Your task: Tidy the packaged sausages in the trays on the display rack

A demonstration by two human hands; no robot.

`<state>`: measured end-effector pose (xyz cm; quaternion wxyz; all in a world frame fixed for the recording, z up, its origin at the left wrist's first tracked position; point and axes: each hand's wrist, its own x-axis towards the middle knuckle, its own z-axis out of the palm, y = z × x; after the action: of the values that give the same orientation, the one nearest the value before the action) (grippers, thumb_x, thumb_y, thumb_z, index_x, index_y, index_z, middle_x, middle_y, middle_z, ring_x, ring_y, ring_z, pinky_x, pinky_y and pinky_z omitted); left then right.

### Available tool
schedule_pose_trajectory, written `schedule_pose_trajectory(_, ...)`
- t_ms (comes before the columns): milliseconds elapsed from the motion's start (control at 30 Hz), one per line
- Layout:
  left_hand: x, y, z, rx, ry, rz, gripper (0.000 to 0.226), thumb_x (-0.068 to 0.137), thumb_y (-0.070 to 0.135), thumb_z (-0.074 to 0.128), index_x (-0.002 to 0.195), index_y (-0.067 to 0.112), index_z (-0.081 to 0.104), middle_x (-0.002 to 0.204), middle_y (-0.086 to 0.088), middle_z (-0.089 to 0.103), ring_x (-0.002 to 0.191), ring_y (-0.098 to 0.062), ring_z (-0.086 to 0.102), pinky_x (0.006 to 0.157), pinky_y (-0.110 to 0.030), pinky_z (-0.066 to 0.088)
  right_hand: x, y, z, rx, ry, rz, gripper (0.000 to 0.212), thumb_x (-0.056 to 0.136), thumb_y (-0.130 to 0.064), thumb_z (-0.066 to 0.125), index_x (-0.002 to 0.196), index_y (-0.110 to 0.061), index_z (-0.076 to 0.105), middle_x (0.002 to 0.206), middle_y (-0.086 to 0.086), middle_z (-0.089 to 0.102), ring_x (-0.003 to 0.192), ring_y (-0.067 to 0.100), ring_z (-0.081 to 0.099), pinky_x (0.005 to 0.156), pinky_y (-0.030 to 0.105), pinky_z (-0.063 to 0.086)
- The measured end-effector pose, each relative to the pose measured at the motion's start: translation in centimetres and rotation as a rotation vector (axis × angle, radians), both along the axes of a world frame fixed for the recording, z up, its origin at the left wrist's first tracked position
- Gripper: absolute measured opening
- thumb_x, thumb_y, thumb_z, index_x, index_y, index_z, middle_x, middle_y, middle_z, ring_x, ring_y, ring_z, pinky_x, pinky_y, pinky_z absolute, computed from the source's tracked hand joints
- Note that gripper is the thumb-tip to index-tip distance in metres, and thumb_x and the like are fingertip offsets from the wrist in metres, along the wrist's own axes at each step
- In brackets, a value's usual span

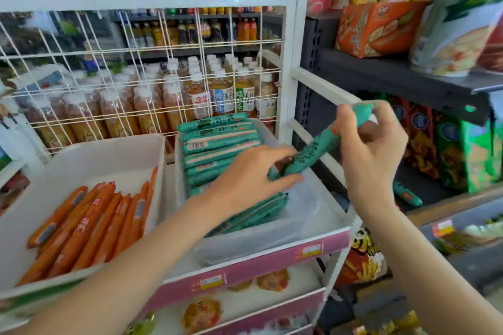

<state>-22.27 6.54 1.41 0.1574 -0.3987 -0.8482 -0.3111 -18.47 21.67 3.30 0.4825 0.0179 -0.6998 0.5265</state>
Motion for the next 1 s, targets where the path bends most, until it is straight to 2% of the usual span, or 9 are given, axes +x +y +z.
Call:
schedule_pose_trajectory(67, 2.6, 2.5, -0.3, 0.040, -0.003, -0.089, 0.019, 0.079, 0.037, 0.067, 0.091, 0.022, 0.065, 0.070, 0.028, 0.048, 0.062, 0.009, 0.046, 0.057, -0.005, 0.034, 1.5, 1.6, 0.8, 0.086, 0.107, 0.000, 0.019, 0.086, -0.033, 0.058, 0.075, -0.019, 0.050, 0.051, 0.010, 0.049, 0.045, 0.028, 0.045, 0.043, 0.042, 0.037)
schedule_pose_trajectory(200, 5.7, 7.9, -1.1, -0.081, -0.015, -0.043, 0.032, 0.082, 0.048, 0.060, 0.087, 0.016, 0.062, 0.072, 0.005, 0.055, 0.066, -0.010, 0.048, 0.060, -0.022, 0.036, 4.1, 5.8, 0.8, 0.335, 0.150, -0.010, 0.020, 0.084, -0.028, 0.060, 0.080, -0.008, 0.059, 0.047, 0.004, 0.047, 0.043, 0.018, 0.041, 0.044, 0.021, 0.032)
schedule_pose_trajectory(300, 6.8, 10.7, -2.0, -0.133, -0.003, 0.076, 0.031, 0.084, 0.042, 0.059, 0.097, 0.014, 0.066, 0.087, -0.006, 0.066, 0.084, -0.022, 0.059, 0.073, -0.034, 0.046, 5.3, 9.9, -1.0, 0.304, 0.103, -0.048, 0.024, 0.084, -0.029, 0.059, 0.080, -0.005, 0.057, 0.048, -0.004, 0.046, 0.046, 0.009, 0.044, 0.050, 0.010, 0.033)
schedule_pose_trajectory(400, 7.1, 12.7, -2.6, -0.079, 0.143, 0.161, 0.026, 0.084, 0.027, 0.056, 0.104, 0.013, 0.066, 0.095, -0.001, 0.068, 0.087, -0.020, 0.062, 0.077, -0.027, 0.043, 6.3, 13.2, -2.5, 0.229, 0.087, -0.235, 0.026, 0.084, -0.023, 0.062, 0.082, 0.002, 0.055, 0.050, -0.016, 0.040, 0.050, -0.005, 0.046, 0.063, -0.001, 0.032)
schedule_pose_trajectory(467, 7.3, 13.7, -3.0, -0.135, 0.217, 0.194, 0.028, 0.085, 0.022, 0.045, 0.100, 0.013, 0.066, 0.094, 0.000, 0.067, 0.088, -0.019, 0.061, 0.079, -0.024, 0.040, 6.5, 14.7, -3.3, 0.224, 0.059, -0.328, 0.028, 0.084, -0.022, 0.064, 0.086, 0.004, 0.054, 0.062, -0.021, 0.039, 0.063, 0.007, 0.048, 0.063, 0.014, 0.032)
schedule_pose_trajectory(533, 7.4, 14.6, -3.8, -0.228, 0.257, 0.188, 0.033, 0.083, 0.020, 0.038, 0.096, 0.014, 0.068, 0.095, 0.000, 0.067, 0.090, -0.017, 0.061, 0.080, -0.027, 0.045, 5.9, 16.1, -4.3, 0.271, -0.075, -0.341, 0.030, 0.085, -0.022, 0.064, 0.092, 0.005, 0.053, 0.067, -0.009, 0.046, 0.071, 0.020, 0.046, 0.061, 0.031, 0.023)
schedule_pose_trajectory(733, 7.4, 15.6, -5.1, -0.344, 0.264, 0.247, 0.036, 0.080, 0.019, 0.036, 0.093, 0.016, 0.069, 0.100, 0.000, 0.066, 0.093, -0.020, 0.061, 0.085, -0.025, 0.031, 0.9, 19.7, -8.2, 0.489, -0.544, -0.242, 0.019, 0.088, -0.016, 0.056, 0.100, -0.006, 0.046, 0.083, 0.018, 0.063, 0.077, 0.040, 0.058, 0.059, 0.035, 0.036)
schedule_pose_trajectory(900, 7.6, 15.0, -5.4, -0.310, 0.244, 0.272, 0.033, 0.083, 0.017, 0.037, 0.093, 0.014, 0.069, 0.103, -0.002, 0.065, 0.097, -0.021, 0.059, 0.086, -0.026, 0.030, -1.4, 21.8, -9.2, 0.680, -0.883, -0.349, 0.031, 0.088, -0.020, 0.056, 0.113, -0.004, 0.049, 0.098, 0.025, 0.062, 0.101, 0.041, 0.052, 0.074, 0.042, 0.043)
schedule_pose_trajectory(1000, 7.2, 15.2, -5.8, -0.311, 0.274, 0.279, 0.033, 0.083, 0.017, 0.038, 0.094, 0.014, 0.068, 0.105, -0.002, 0.064, 0.097, -0.021, 0.059, 0.086, -0.025, 0.030, -2.0, 22.1, -8.9, 0.770, -0.939, -0.380, 0.026, 0.087, -0.018, 0.054, 0.108, -0.005, 0.060, 0.103, 0.024, 0.064, 0.115, 0.038, 0.040, 0.088, 0.044, 0.040)
